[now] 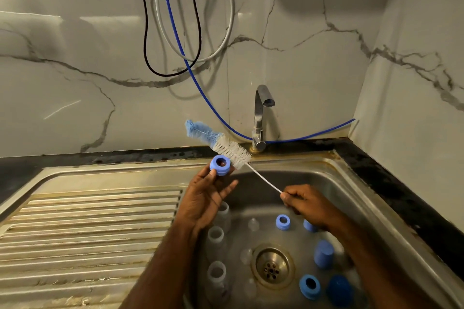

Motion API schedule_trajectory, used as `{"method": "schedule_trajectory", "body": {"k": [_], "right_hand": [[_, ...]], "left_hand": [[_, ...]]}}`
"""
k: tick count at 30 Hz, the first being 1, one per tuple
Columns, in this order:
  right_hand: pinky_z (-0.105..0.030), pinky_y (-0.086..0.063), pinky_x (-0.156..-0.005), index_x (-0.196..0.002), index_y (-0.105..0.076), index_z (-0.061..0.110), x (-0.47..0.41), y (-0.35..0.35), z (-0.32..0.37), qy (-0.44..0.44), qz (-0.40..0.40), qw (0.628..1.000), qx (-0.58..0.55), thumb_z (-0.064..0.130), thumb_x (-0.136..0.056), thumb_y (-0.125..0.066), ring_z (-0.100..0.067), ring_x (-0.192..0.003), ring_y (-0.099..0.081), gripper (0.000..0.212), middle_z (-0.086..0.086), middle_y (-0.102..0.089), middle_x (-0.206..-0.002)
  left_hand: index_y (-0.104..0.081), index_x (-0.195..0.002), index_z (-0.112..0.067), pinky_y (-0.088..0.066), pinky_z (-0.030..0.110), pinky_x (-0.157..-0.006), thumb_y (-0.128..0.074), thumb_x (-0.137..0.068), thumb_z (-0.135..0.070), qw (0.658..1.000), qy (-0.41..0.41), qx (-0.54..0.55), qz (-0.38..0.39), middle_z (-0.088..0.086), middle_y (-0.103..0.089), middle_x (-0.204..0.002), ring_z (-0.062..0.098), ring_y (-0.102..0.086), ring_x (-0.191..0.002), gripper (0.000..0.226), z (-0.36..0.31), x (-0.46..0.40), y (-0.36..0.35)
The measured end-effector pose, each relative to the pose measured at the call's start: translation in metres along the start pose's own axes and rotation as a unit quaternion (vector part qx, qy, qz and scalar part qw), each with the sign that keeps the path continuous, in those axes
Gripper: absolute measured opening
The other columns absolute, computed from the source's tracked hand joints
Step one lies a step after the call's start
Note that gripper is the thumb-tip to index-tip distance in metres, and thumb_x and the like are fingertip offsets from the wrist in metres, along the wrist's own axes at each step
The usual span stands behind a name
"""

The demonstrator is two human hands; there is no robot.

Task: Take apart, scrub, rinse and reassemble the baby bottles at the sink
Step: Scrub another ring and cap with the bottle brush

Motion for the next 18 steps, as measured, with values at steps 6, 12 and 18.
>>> {"method": "schedule_trajectory", "body": {"k": [6, 12, 18], "right_hand": [[-0.027, -0.042, -0.062, -0.072, -0.062, 0.015, 0.003, -0.01, 0.009, 0.004, 0.034, 0.999, -0.033, 0.022, -0.103, -0.053, -0.006, -0.056, -0.047, 0.033, 0.005, -0.051, -0.057], [-0.027, -0.042, -0.059, -0.073, -0.06, 0.016, -0.001, -0.012, 0.018, 0.033, -0.011, 0.999, 0.012, 0.025, -0.103, -0.053, -0.008, -0.056, -0.046, 0.032, 0.002, -0.05, -0.059], [-0.029, -0.042, -0.061, -0.067, -0.057, 0.021, 0.003, 0.0, 0.01, 0.024, -0.001, 0.997, 0.075, 0.024, -0.101, -0.056, -0.004, -0.058, -0.047, 0.034, 0.006, -0.052, -0.059]], "left_hand": [[-0.061, -0.128, 0.0, -0.056, 0.05, -0.097, -0.082, -0.075, -0.011, 0.999, -0.002, 0.045, -0.012, 0.024, -0.063, -0.134, 0.034, -0.066, -0.118, 0.058, -0.001, 0.0, 0.0], [-0.054, -0.133, 0.004, -0.053, 0.046, -0.1, -0.054, -0.091, -0.004, 0.999, 0.022, 0.022, -0.041, 0.027, -0.063, -0.132, 0.039, -0.062, -0.123, 0.042, 0.012, 0.002, -0.006], [-0.054, -0.132, 0.007, -0.055, 0.045, -0.097, -0.059, -0.089, -0.006, 0.996, 0.003, -0.009, -0.088, 0.026, -0.065, -0.129, 0.036, -0.065, -0.12, 0.045, 0.004, -0.001, 0.007]]}}
Point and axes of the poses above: each hand's wrist, its own x-axis away from the middle knuckle, its own y-axis out of the back of the hand, z = x × y, the point moved 8 cm from there along -x, towards the middle knuckle
